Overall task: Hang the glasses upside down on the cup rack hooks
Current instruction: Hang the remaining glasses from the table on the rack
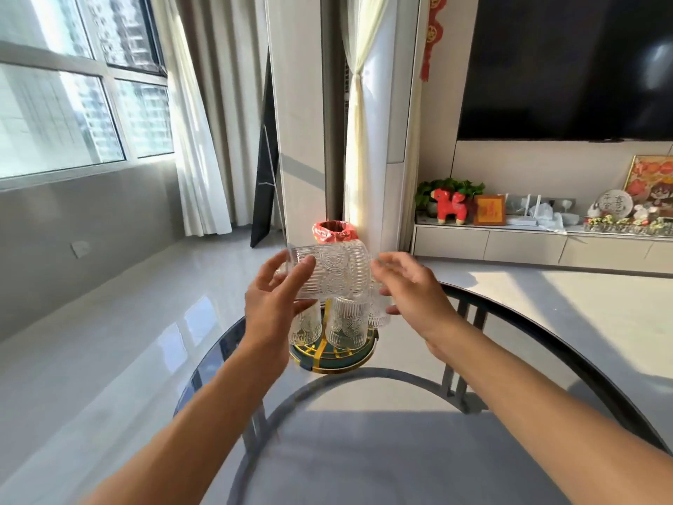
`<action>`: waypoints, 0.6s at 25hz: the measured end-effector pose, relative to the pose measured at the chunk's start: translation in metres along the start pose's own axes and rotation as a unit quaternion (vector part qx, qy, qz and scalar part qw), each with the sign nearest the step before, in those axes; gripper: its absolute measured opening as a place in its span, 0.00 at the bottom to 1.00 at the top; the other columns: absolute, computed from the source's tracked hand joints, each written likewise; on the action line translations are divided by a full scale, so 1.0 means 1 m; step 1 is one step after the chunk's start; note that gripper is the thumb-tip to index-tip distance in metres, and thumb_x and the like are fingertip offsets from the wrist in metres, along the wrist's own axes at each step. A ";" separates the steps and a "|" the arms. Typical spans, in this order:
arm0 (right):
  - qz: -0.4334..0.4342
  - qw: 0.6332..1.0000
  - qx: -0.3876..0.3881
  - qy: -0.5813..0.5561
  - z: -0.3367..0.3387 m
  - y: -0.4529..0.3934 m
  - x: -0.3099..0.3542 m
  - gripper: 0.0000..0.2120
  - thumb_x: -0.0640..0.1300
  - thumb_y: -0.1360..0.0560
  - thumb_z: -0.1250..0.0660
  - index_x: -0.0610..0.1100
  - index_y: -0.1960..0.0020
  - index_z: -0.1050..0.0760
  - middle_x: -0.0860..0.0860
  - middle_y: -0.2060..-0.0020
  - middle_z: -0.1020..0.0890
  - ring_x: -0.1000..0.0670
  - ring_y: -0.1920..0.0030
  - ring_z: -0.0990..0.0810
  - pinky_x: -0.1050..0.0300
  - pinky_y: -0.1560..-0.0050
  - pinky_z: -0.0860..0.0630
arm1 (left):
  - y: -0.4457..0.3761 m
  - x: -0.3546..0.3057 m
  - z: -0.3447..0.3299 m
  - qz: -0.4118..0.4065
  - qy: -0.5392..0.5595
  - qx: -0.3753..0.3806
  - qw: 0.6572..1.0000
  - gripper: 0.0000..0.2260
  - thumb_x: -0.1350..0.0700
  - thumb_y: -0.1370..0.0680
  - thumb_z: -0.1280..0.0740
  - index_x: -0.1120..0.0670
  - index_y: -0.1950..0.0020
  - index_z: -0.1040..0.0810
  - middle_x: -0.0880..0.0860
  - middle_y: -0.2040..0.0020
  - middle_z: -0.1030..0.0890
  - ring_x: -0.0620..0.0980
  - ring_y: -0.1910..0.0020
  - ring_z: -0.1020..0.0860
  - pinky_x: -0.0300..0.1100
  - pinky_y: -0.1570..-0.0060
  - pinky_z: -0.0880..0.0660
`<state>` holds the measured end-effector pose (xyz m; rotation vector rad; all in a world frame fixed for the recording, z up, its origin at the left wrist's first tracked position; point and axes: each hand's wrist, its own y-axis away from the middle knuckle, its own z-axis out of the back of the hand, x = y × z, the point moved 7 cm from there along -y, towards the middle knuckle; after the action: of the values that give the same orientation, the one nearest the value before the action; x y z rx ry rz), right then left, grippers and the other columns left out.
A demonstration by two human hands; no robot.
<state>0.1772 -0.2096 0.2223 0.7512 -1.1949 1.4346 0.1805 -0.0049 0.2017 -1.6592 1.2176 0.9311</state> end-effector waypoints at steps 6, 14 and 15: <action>0.108 0.914 0.125 0.371 -0.078 -0.072 0.003 0.27 0.48 0.22 0.44 0.48 0.24 0.44 0.51 0.22 0.42 0.42 0.28 0.38 0.43 0.31 0.36 | -0.054 -0.039 0.053 -0.099 -0.115 -0.059 0.987 0.33 0.43 0.40 0.22 0.43 0.36 0.24 0.51 0.46 0.18 0.44 0.56 0.15 0.39 0.55 0.19; 0.130 0.900 0.126 0.397 -0.088 -0.101 -0.025 0.25 0.46 0.21 0.46 0.52 0.25 0.42 0.55 0.23 0.42 0.44 0.27 0.36 0.39 0.30 0.38 | -0.146 -0.039 0.014 -0.174 -0.373 -0.016 0.911 0.31 0.49 0.37 0.20 0.45 0.36 0.23 0.52 0.38 0.20 0.51 0.42 0.21 0.48 0.40 0.26; 0.132 0.903 0.129 0.388 -0.088 -0.100 -0.027 0.26 0.46 0.21 0.45 0.53 0.24 0.43 0.56 0.23 0.43 0.44 0.27 0.36 0.39 0.30 0.38 | -0.159 -0.034 -0.001 -0.170 -0.425 0.002 0.889 0.31 0.50 0.37 0.20 0.45 0.35 0.23 0.52 0.37 0.20 0.49 0.42 0.23 0.44 0.41 0.29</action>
<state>0.2931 -0.1427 0.1980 0.1269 -0.4930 1.8917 0.3258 0.0311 0.2654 -1.1669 0.3168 1.2270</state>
